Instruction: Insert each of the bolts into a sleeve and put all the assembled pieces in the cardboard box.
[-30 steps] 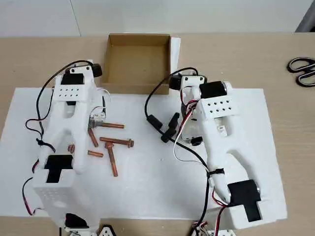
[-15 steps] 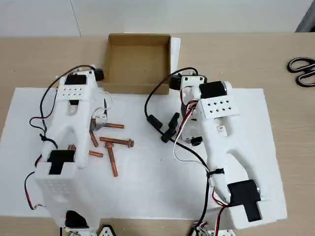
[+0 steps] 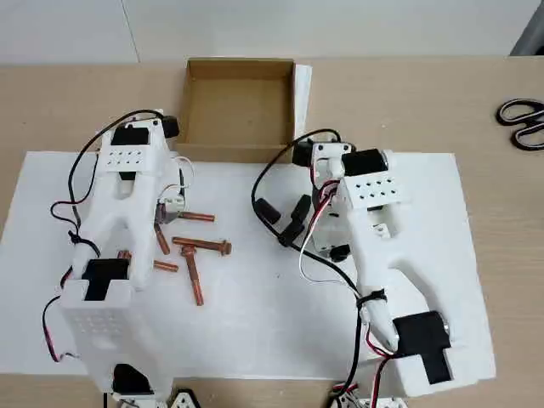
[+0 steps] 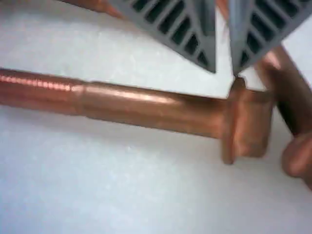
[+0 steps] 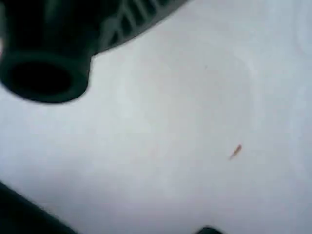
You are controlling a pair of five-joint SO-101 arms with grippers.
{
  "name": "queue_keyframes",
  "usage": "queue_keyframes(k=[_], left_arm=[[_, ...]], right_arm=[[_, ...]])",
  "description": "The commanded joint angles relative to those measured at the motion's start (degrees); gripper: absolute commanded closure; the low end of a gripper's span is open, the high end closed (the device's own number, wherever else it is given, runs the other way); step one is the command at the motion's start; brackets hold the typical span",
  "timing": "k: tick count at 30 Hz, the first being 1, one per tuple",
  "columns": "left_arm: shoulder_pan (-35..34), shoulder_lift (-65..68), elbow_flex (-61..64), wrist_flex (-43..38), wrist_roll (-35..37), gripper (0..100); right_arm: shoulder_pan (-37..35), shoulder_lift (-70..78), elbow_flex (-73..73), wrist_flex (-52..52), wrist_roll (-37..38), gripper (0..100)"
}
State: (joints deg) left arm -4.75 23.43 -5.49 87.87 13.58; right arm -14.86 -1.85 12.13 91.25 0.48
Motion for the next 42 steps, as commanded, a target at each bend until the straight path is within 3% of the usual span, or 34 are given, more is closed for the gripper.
queue_keyframes(k=[1, 29, 42], left_arm=[[0.2, -0.4, -2.2, -0.8, -0.1, 99], [0.0, 2.0, -2.2, -4.6, -0.1, 96], [-5.9, 6.0, -9.1, 1.7, -0.3, 96]], right_arm=[[0.3, -2.8, -0.2, -0.7, -0.2, 99.5], [0.2, -2.8, -1.5, -1.3, -0.3, 99.5], [0.3, -2.8, -1.5, -1.2, -0.3, 99.5]])
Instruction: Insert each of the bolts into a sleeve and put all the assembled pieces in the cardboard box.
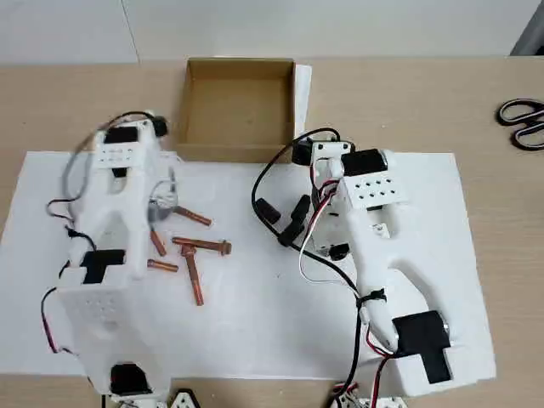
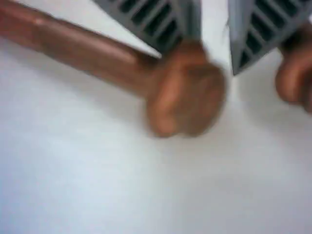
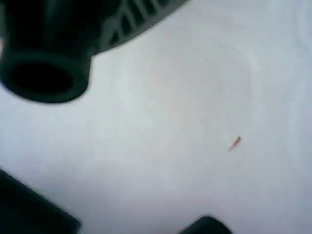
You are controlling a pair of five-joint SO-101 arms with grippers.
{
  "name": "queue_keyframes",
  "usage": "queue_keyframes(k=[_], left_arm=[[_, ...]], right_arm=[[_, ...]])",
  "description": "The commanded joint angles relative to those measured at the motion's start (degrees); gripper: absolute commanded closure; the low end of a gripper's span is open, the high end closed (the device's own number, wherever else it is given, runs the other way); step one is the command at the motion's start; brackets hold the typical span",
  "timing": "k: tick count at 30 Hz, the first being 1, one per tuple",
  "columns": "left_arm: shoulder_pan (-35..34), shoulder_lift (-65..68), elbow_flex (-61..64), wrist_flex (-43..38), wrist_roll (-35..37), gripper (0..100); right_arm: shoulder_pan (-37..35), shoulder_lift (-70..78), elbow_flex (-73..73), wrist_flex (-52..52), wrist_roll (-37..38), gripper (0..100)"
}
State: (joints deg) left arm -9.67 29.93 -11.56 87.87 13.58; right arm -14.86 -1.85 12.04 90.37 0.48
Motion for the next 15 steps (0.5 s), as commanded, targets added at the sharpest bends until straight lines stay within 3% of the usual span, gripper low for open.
queue_keyframes(k=[1, 15], left_arm=[[-0.8, -0.5, -3.5, 2.5, -0.3, 96], [-1.0, -0.5, -14.1, 12.4, -0.3, 96]], right_arm=[[0.3, -2.8, -1.4, -0.3, -0.3, 99.5], [0.4, -2.8, -1.4, -0.4, -0.4, 99.5]])
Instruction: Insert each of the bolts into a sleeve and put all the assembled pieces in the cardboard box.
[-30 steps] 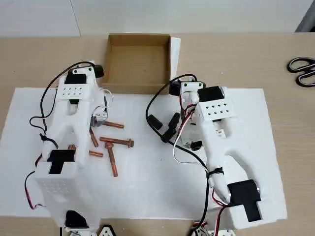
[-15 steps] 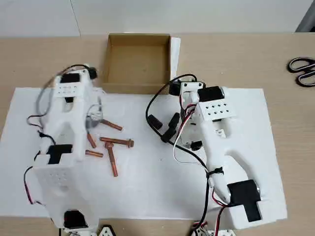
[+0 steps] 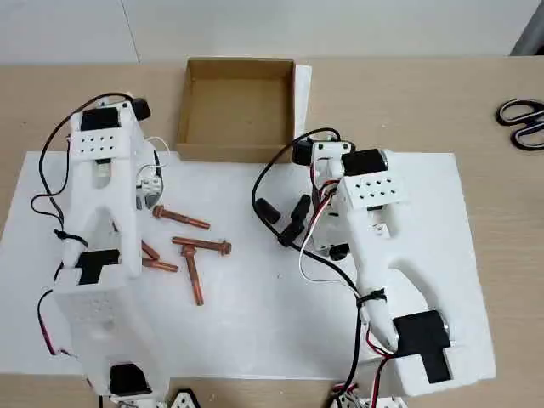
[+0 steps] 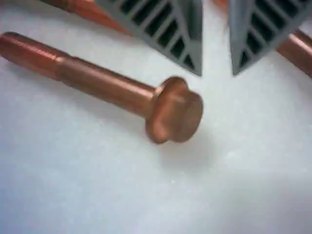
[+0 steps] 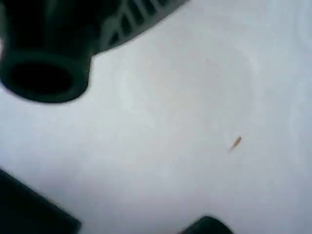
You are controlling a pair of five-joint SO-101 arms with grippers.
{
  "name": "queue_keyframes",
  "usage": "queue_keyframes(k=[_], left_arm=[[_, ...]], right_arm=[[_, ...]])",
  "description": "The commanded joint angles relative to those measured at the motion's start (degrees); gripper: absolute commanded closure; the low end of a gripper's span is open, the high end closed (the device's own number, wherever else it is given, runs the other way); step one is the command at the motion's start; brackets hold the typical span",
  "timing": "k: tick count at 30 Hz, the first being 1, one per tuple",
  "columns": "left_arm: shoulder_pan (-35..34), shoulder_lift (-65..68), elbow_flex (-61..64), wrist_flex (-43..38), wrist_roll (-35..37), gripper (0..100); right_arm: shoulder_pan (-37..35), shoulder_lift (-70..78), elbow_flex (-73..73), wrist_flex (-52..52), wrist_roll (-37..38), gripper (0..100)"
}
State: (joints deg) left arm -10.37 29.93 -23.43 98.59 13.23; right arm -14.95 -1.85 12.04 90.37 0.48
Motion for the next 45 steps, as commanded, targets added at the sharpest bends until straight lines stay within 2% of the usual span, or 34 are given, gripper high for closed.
queue_keyframes(k=[1, 13, 19, 28, 38, 45], left_arm=[[-0.3, -0.5, -2.1, 1.7, 0.1, 96], [3.4, -0.4, -1.6, 1.8, 0.1, 96], [0.8, -1.1, 3.0, 1.9, 0.2, 97], [0.0, -13.8, 12.6, 1.5, -0.7, 99], [-4.4, -13.8, 14.5, 0.6, -0.5, 99], [-4.7, -13.9, 20.0, -3.6, 0.9, 99]], right_arm=[[0.5, -2.8, -1.4, -0.3, -0.4, 99.5], [0.5, -2.8, -1.3, -0.3, -0.4, 99.5], [0.5, -2.8, -1.3, -0.4, -0.4, 99.5], [0.2, -2.6, -1.3, -0.7, -0.3, 99.5], [0.4, -2.4, -1.3, -0.2, -0.1, 99.5], [0.4, -2.3, -1.3, -0.7, 1.1, 99.4]])
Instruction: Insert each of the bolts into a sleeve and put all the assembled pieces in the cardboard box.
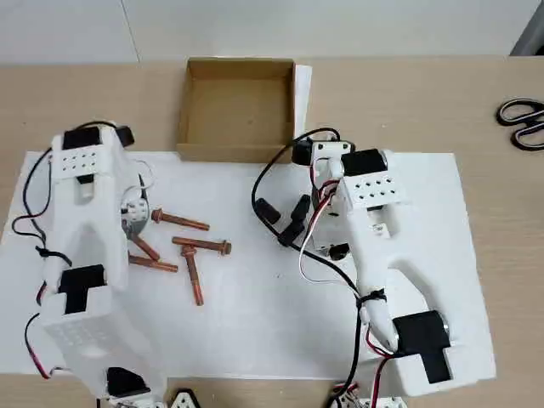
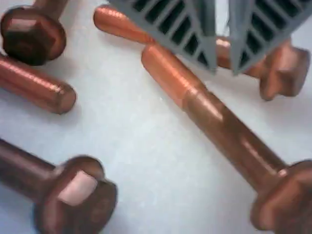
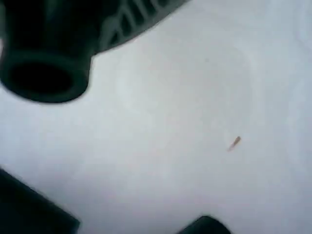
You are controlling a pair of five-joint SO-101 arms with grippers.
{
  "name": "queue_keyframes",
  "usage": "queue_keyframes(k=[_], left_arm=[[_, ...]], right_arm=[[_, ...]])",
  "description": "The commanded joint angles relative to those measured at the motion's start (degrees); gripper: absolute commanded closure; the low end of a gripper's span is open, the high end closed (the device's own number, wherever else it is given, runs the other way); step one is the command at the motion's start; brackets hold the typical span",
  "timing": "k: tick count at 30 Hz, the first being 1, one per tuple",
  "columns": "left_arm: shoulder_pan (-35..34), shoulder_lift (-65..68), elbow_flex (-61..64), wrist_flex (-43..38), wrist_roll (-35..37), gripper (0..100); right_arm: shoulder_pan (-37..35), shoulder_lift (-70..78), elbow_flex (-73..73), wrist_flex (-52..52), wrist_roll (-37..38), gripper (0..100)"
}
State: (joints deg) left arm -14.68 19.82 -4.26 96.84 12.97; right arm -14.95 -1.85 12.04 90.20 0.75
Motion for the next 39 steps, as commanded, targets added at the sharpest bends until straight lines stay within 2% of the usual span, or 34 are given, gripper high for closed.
queue_keyframes(k=[1, 9, 17, 22, 39], left_arm=[[-0.4, -3.8, 1.5, -2.2, 1.2, 99], [-0.5, -4.2, 1.7, -2.2, 1.4, 99], [-4.4, -3.9, 1.8, -2.2, 1.2, 99], [-4.2, -3.8, 1.9, -2.7, 1.3, 95], [-4.1, -3.7, 2.1, -6.9, 1.2, 94]], right_arm=[[0.5, -2.3, -1.3, -0.5, 0.9, 99.4], [0.5, -2.3, -1.3, -0.1, 0.9, 99.4], [0.5, -2.4, -1.3, 0.0, 0.9, 99.4], [0.5, -2.4, -1.3, 0.0, 0.9, 99.4], [0.3, -2.4, -1.3, 0.1, 0.9, 99.5]])
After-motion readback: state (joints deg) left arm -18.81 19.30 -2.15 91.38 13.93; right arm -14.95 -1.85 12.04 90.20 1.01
